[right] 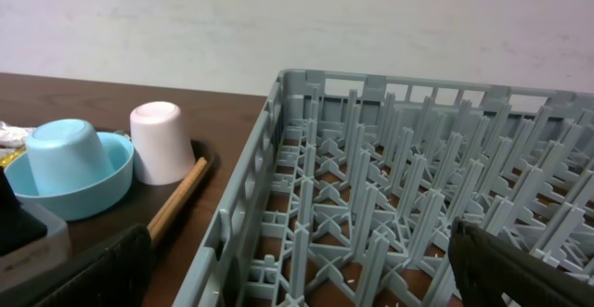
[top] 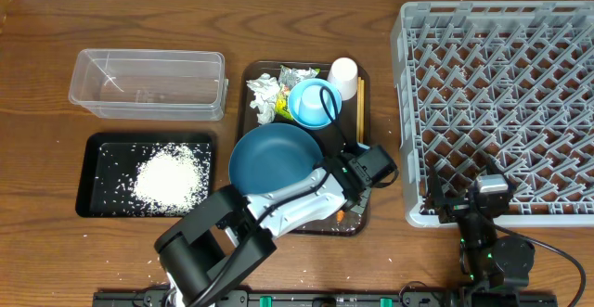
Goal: Sort waste into correct bins and load items into the dishwasher rack
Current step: 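Grasp the carrot with the left gripper and lift it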
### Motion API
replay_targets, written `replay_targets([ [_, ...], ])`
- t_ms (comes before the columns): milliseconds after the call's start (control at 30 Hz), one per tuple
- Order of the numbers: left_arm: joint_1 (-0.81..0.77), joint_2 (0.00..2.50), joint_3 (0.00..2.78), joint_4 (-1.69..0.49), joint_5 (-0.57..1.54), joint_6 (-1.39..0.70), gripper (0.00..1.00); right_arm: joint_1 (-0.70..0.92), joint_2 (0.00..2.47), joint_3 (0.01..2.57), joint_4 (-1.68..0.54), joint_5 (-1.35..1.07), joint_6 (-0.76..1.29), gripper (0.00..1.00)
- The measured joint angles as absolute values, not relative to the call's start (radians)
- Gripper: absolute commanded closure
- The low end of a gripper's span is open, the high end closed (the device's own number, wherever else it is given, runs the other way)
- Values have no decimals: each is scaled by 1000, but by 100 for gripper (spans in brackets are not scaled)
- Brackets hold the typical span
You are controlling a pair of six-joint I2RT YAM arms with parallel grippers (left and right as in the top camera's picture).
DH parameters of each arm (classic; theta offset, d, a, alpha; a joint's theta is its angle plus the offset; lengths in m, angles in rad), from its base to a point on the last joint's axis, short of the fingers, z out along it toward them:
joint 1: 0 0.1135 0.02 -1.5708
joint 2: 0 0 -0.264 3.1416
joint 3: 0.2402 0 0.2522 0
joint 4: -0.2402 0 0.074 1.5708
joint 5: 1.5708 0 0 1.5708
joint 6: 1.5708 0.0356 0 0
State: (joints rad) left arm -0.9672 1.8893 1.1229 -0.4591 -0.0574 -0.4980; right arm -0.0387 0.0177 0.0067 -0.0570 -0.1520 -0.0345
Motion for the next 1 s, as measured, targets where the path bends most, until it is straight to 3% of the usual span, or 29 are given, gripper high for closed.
replay_targets([
  [267,-966,1889,1123,-459,-61,-505,73,-39,18,7,-57,-152,-35,1],
  [400,-966,1889,1123,-461,-60,-502,79,-39,18,7,-57,-152,-35,1],
  [700,-966,1847,1128,-483,-52,-501,80,-39,18,7,-57,-152,-35,1],
  [1000,-960,1530,1134,-519,-138,-501,80,-39,18,7,-57,-152,-35,1],
])
